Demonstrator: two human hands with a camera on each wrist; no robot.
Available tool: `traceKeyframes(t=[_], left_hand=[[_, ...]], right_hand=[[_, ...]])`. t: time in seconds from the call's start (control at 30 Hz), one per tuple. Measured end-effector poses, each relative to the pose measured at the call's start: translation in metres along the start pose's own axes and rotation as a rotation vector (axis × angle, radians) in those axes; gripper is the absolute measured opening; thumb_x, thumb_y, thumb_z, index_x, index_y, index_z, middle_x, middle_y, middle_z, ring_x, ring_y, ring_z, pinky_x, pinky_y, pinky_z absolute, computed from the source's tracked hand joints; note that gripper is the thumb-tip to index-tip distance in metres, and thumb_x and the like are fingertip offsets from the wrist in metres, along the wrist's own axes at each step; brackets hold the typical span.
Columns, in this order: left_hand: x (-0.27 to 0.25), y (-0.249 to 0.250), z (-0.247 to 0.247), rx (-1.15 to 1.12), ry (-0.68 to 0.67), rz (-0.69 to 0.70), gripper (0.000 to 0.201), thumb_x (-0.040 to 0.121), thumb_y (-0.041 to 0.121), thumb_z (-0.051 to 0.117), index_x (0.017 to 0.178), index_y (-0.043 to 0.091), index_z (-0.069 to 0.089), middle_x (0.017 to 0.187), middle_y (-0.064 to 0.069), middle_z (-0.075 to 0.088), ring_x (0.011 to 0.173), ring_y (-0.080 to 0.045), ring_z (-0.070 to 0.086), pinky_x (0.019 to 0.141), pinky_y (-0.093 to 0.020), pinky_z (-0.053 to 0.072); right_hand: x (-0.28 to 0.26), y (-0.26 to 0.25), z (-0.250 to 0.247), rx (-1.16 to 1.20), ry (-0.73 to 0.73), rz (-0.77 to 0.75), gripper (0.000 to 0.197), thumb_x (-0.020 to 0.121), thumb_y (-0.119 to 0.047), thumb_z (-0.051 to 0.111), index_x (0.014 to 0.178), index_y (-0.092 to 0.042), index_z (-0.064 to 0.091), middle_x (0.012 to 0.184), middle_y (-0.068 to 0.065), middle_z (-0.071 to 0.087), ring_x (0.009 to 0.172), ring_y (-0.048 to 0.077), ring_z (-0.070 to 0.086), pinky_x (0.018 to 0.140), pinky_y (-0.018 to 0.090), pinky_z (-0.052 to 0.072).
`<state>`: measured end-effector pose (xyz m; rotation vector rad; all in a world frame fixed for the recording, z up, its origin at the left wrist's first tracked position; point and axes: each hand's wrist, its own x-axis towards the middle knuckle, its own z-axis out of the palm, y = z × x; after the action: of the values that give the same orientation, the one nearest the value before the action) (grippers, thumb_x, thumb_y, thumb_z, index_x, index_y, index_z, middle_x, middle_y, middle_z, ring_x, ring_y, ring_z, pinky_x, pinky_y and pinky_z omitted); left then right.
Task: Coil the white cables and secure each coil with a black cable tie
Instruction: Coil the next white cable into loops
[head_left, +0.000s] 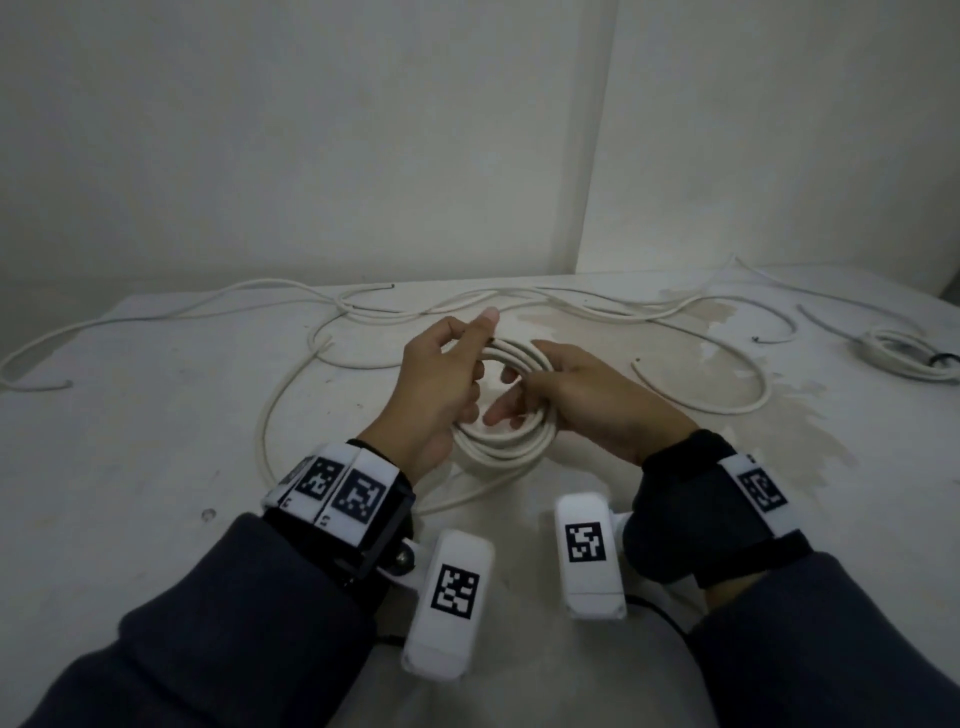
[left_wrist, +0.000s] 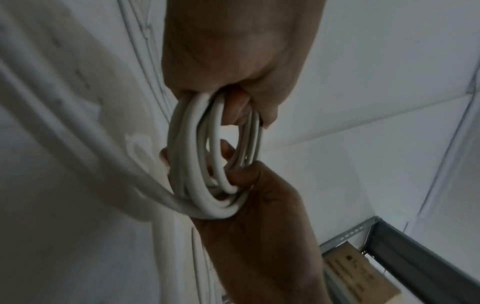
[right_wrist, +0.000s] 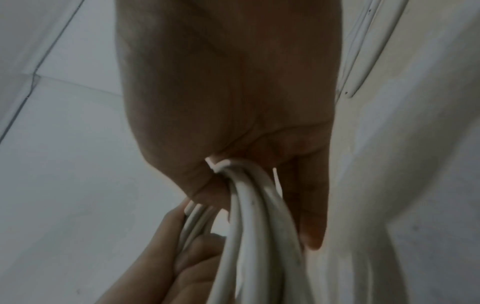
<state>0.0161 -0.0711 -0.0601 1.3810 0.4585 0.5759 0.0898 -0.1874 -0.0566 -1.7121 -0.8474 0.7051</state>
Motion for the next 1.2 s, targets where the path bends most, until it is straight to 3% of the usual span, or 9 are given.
traceKeyframes(t=[0.17, 0.3, 0.4, 0.5, 0.6, 0.7, 0.83, 1.0, 1.2], left_hand=[[0.001, 0.003, -0.003, -0.065, 0.060, 0.016, 0.030, 0.090, 0.039, 0.062, 0.072, 0.018, 0.052, 0.049, 0.009, 0.037, 0.037, -0.004, 0.031, 0.035, -0.016, 0.025], [0.004, 0.000, -0.005, -0.039, 0.011, -0.021, 0.033, 0.091, 0.046, 0.057, 0.084, 0.014, 0.059, 0.057, 0.005, 0.040, 0.039, -0.005, 0.035, 0.038, -0.017, 0.030], [0.003, 0.002, -0.003, 0.034, -0.094, -0.055, 0.048, 0.091, 0.049, 0.054, 0.106, 0.005, 0.063, 0.063, 0.003, 0.046, 0.043, -0.006, 0.043, 0.048, -0.020, 0.042], [0.005, 0.002, -0.005, 0.245, -0.122, -0.015, 0.055, 0.088, 0.054, 0.055, 0.123, 0.012, 0.054, 0.096, -0.001, 0.057, 0.082, -0.013, 0.059, 0.077, -0.029, 0.049], [0.004, 0.010, -0.008, 0.270, -0.114, 0.035, 0.030, 0.093, 0.040, 0.056, 0.104, 0.012, 0.060, 0.085, -0.003, 0.058, 0.071, -0.013, 0.056, 0.061, -0.022, 0.045], [-0.008, 0.017, -0.002, 0.383, -0.392, -0.200, 0.045, 0.098, 0.041, 0.046, 0.079, 0.007, 0.068, 0.060, -0.005, 0.064, 0.043, -0.010, 0.050, 0.040, -0.016, 0.036], [-0.016, 0.004, 0.005, 0.309, -0.479, -0.581, 0.061, 0.095, 0.054, 0.042, 0.106, -0.003, 0.060, 0.083, -0.017, 0.073, 0.064, -0.022, 0.070, 0.056, -0.025, 0.057], [0.005, 0.002, -0.005, -0.245, -0.002, -0.167, 0.022, 0.103, 0.018, 0.041, 0.091, 0.003, 0.053, 0.084, -0.014, 0.067, 0.079, -0.023, 0.067, 0.071, -0.035, 0.058], [0.013, 0.003, -0.014, 0.174, 0.199, 0.240, 0.025, 0.102, 0.023, 0.039, 0.091, 0.012, 0.059, 0.054, 0.002, 0.060, 0.053, -0.010, 0.060, 0.061, -0.029, 0.056]], right_hand=[[0.006, 0.001, 0.007, 0.501, -0.045, -0.017, 0.023, 0.091, 0.011, 0.037, 0.091, -0.003, 0.055, 0.064, 0.007, 0.052, 0.049, 0.012, 0.048, 0.067, 0.031, 0.052], [0.007, 0.002, 0.009, 0.565, -0.016, -0.019, 0.020, 0.100, -0.016, 0.047, 0.088, -0.003, 0.057, 0.049, -0.002, 0.043, 0.043, 0.008, 0.038, 0.053, 0.024, 0.045], [0.011, 0.003, 0.011, 0.556, 0.142, -0.025, 0.026, 0.099, -0.023, 0.050, 0.081, -0.004, 0.055, 0.043, -0.006, 0.034, 0.037, 0.006, 0.032, 0.042, 0.020, 0.036], [0.017, 0.006, 0.002, 0.633, 0.424, -0.048, 0.027, 0.098, -0.024, 0.053, 0.081, -0.003, 0.056, 0.044, -0.005, 0.041, 0.033, 0.007, 0.037, 0.038, 0.019, 0.037], [0.017, 0.013, -0.018, 0.871, 0.749, -0.058, 0.026, 0.098, -0.025, 0.053, 0.082, -0.005, 0.055, 0.058, 0.003, 0.039, 0.035, 0.010, 0.041, 0.042, 0.022, 0.041], [0.015, 0.022, -0.031, 1.059, 0.892, -0.067, 0.028, 0.099, -0.027, 0.050, 0.080, -0.007, 0.051, 0.059, 0.005, 0.037, 0.044, 0.016, 0.040, 0.051, 0.028, 0.044], [0.013, 0.019, -0.027, 1.174, 0.850, -0.091, 0.031, 0.101, -0.028, 0.048, 0.077, -0.007, 0.049, 0.041, -0.002, 0.032, 0.032, 0.010, 0.038, 0.050, 0.025, 0.045], [0.013, 0.015, -0.019, 1.063, 0.775, -0.068, 0.029, 0.101, -0.024, 0.048, 0.078, -0.006, 0.049, 0.054, 0.002, 0.035, 0.029, 0.008, 0.036, 0.047, 0.025, 0.043], [0.014, 0.007, -0.002, 0.848, 0.304, 0.015, 0.028, 0.099, -0.026, 0.050, 0.081, -0.004, 0.051, 0.046, -0.005, 0.029, 0.034, 0.004, 0.027, 0.038, 0.019, 0.036]])
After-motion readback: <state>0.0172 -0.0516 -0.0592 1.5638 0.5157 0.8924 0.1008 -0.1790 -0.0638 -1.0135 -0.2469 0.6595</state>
